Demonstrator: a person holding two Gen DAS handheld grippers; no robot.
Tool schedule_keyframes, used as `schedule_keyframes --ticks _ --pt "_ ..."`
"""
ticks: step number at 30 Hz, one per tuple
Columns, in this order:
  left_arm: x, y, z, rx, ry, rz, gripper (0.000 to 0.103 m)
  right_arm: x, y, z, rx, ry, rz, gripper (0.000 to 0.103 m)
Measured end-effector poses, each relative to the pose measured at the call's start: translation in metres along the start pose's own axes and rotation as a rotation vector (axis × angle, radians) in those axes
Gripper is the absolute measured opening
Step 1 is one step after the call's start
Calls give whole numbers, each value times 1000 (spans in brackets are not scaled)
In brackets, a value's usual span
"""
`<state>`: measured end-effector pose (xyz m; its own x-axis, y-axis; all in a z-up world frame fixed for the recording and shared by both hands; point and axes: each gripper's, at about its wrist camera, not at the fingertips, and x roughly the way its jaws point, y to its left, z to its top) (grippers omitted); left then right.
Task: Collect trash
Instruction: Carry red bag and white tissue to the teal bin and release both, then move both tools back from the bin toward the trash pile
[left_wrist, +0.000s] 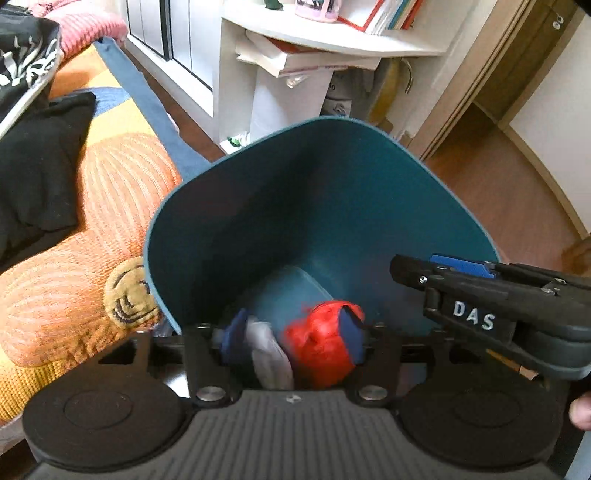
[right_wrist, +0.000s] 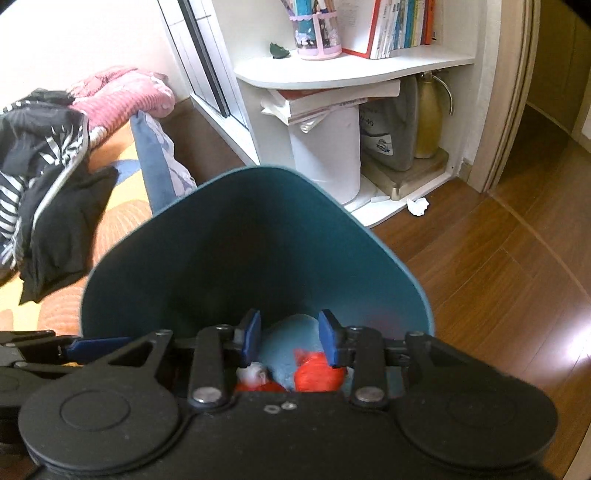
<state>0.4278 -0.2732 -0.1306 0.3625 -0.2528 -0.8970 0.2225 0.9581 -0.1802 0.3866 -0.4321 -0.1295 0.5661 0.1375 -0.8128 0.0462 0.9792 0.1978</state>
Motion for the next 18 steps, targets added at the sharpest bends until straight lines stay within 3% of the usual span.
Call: schedule_keyframes --ticks 18 --pt "-110 9 -35 24 -134 -20 62 -102 32 -22 -76 -109 100 37"
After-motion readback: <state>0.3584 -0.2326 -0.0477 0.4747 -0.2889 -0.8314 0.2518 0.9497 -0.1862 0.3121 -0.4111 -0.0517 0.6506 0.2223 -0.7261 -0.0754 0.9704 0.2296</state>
